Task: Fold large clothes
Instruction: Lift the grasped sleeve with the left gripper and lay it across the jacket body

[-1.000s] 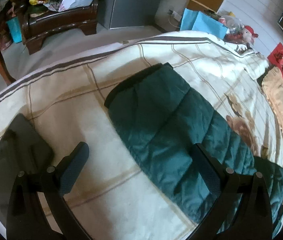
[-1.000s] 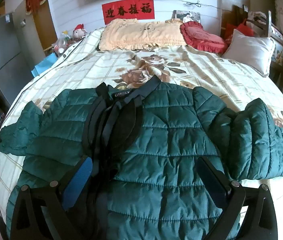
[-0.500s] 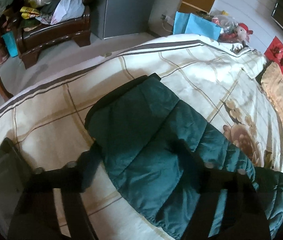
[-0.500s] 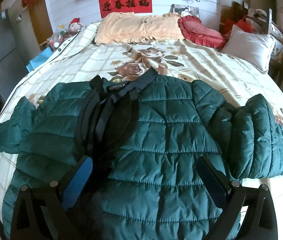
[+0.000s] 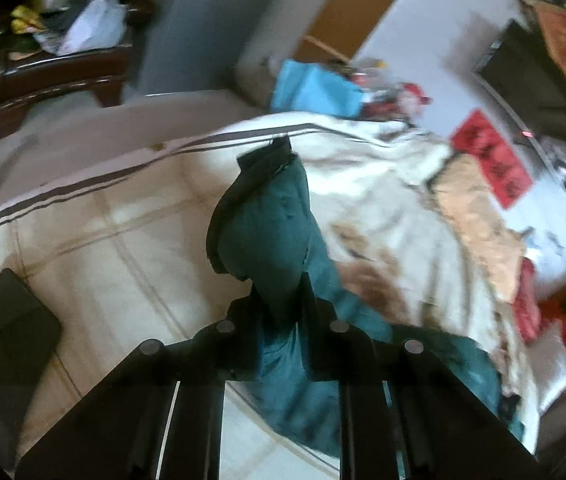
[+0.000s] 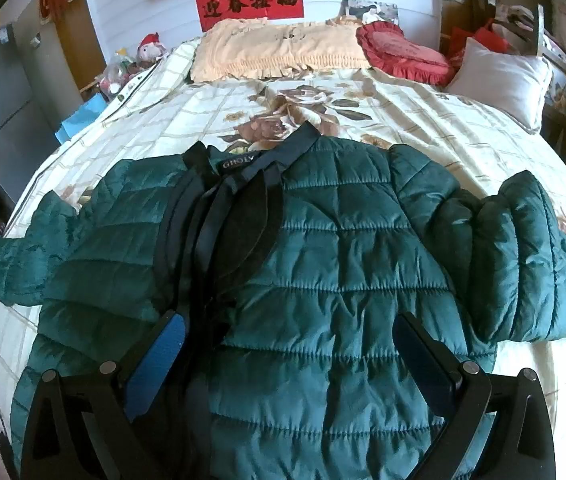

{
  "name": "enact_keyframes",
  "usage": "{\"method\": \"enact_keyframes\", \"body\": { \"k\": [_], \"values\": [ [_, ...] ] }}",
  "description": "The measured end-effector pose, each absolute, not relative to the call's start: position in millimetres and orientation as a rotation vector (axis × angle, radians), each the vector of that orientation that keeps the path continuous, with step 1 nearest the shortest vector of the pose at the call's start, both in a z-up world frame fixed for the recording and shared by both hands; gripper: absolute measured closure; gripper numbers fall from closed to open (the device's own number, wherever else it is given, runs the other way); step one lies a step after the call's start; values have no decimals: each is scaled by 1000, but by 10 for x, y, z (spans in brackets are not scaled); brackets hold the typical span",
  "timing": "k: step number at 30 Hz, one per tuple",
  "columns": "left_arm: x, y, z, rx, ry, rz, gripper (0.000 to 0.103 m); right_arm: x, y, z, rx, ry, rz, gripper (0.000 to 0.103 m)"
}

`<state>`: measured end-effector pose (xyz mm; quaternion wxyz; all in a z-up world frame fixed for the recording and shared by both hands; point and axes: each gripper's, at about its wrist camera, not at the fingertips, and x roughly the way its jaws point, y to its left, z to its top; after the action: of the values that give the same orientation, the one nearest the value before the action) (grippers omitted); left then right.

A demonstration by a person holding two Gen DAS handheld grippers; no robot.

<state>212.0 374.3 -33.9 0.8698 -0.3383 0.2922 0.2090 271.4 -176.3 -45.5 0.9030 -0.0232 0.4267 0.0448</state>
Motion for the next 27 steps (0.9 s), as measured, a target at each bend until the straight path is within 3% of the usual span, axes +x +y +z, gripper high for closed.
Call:
{"method": "enact_keyframes", "body": {
  "k": [14, 27],
  "values": [
    [2248, 1972, 466, -500, 617, 57, 92, 2481, -1890, -417, -32, 876, 110, 0],
    [2559, 370, 340, -355, 733, -171, 92, 2275, -2265, -278, 11, 848, 90, 0]
  ]
}}
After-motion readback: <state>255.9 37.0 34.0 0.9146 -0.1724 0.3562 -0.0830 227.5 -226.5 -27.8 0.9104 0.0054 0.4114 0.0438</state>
